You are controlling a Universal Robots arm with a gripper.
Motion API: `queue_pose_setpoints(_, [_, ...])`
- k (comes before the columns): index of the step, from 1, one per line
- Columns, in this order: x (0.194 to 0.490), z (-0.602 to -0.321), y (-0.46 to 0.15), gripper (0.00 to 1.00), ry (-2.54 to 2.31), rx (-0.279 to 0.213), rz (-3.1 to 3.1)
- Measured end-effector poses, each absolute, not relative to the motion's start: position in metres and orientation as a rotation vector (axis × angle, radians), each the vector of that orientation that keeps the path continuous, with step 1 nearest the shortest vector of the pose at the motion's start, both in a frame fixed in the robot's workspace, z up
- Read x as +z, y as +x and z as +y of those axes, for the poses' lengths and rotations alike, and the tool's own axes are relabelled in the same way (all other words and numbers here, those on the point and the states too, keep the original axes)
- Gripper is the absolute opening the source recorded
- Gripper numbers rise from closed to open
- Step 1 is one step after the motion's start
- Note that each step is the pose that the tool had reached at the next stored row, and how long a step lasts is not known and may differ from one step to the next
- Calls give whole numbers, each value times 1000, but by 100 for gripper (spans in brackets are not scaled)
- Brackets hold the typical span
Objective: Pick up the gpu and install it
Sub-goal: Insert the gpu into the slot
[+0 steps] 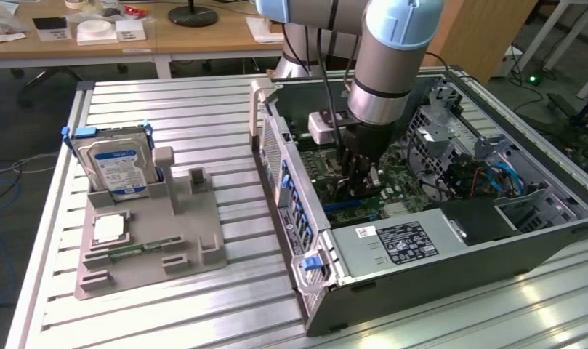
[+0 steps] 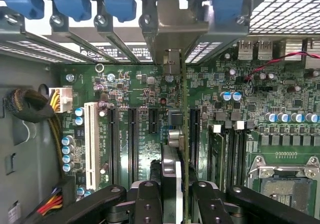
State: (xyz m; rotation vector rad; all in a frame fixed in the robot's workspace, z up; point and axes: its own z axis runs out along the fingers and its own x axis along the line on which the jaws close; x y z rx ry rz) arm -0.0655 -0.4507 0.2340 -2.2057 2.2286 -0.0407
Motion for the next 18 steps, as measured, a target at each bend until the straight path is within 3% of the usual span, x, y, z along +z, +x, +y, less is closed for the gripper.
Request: queue_pose_setpoints(18, [229, -451, -65, 28, -2206, -41, 2229])
